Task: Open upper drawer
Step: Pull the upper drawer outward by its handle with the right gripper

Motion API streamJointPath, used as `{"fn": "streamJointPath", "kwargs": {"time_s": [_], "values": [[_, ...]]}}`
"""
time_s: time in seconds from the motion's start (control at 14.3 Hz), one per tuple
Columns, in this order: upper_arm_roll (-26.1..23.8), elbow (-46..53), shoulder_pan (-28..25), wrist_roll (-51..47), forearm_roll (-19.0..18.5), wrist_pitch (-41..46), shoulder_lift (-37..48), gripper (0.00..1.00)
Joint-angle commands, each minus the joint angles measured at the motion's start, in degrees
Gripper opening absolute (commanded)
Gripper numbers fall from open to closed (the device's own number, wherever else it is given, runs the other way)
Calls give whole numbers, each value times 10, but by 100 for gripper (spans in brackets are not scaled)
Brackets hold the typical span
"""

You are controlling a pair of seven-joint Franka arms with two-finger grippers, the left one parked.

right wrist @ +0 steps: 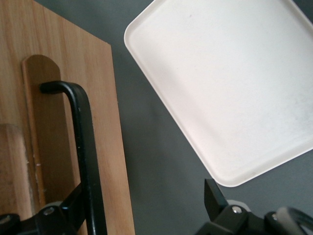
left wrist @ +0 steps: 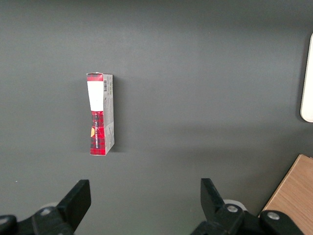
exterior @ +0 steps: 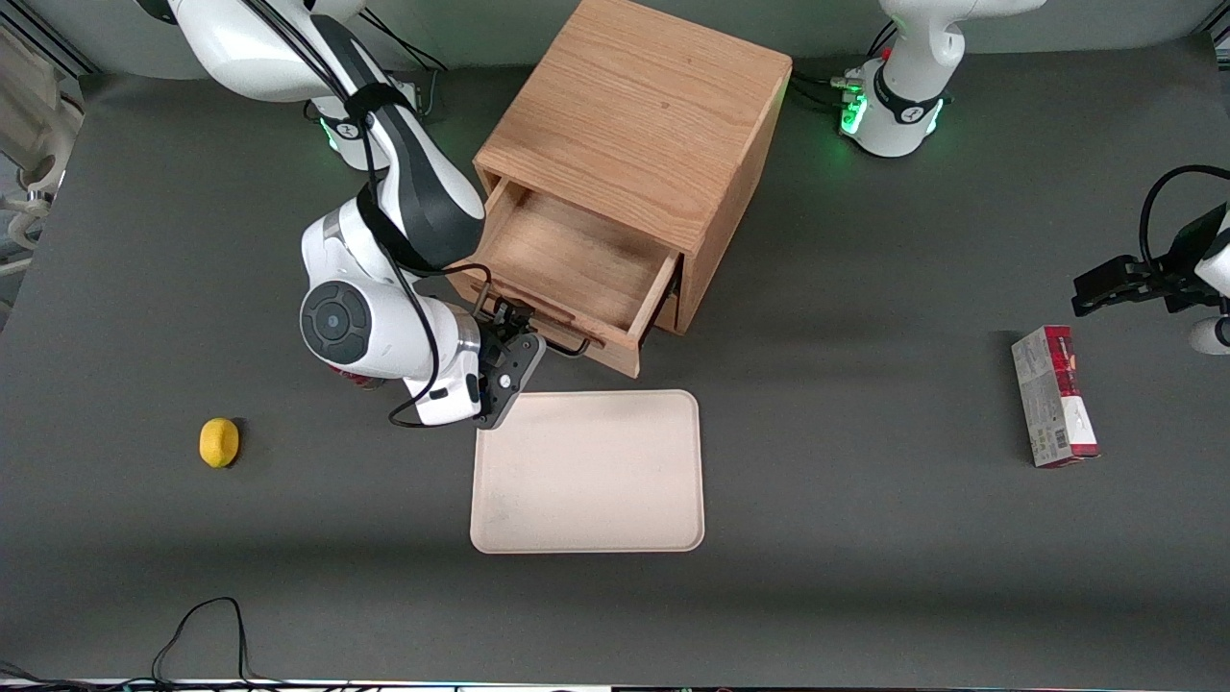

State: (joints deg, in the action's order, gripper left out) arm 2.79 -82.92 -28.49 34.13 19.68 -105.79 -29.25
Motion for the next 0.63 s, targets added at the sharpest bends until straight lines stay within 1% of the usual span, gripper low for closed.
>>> {"fn": "streamJointPath", "kwargs": {"time_s": [0.0,0.56], "values": [[-2,30,8,16,21,-9,-19,100],[-1,50,12,38,21,-28,-36,100]]}}
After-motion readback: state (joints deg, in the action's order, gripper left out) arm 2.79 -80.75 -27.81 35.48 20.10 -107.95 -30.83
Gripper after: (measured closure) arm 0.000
